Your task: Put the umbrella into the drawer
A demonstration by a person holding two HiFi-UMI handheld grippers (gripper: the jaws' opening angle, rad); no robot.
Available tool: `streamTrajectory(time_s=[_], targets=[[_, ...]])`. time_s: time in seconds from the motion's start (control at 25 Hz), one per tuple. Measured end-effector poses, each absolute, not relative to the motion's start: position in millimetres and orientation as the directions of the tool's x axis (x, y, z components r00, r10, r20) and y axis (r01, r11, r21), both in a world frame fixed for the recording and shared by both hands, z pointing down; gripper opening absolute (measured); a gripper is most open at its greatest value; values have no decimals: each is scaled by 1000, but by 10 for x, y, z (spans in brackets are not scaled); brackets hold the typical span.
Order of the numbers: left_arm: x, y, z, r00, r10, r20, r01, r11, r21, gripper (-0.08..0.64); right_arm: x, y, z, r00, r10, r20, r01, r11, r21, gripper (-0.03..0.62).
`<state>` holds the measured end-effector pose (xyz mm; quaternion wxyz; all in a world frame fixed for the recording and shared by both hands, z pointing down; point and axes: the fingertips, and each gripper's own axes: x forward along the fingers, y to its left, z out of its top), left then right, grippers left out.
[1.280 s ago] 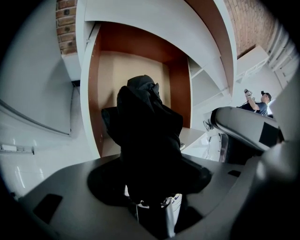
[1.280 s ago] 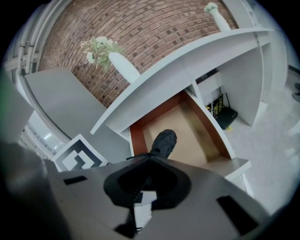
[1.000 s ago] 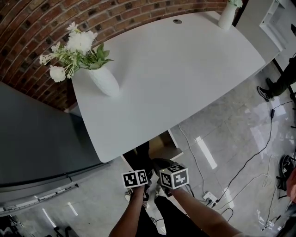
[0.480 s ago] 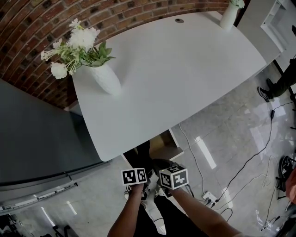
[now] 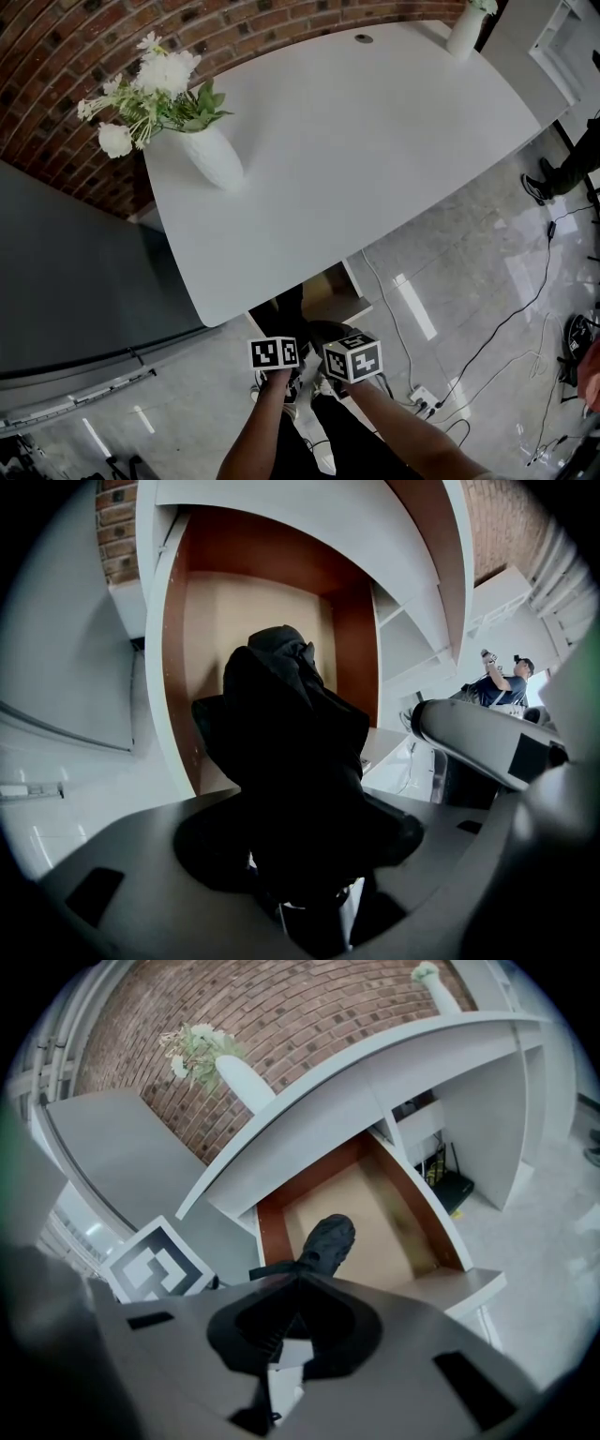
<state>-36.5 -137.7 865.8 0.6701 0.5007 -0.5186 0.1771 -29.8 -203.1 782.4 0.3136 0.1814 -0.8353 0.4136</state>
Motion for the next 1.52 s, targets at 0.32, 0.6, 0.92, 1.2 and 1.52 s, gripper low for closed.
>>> streamTrajectory(time_s=[0.32,0.6,0.92,1.2,1.52], targets=[[-413,-1391,8643,380,-320,868,-745,451,492,276,-304,-2006,7808,-740,-37,672,-554,600,-577,23],[-562,-1380,8500,239,-317,918,-880,330,342,284,-336,-2011,7772,-740,-43,671,-554,605,-572,24],[-521,-1518,8302,219,-395,892,-901,269,341,298,-363,-1930,7737,-746,-42,665,-546,610,-574,23],[-574,-1427,8210,185,-423,887,-896,299,329,296,-299,-1893,7689,-732,-56,679,-556,626,-547,23],[-607,-1332,8062,165,-450,878,-885,325,333,245,-271,-1799,7675,-712,-60,700,-555,658,-509,24]])
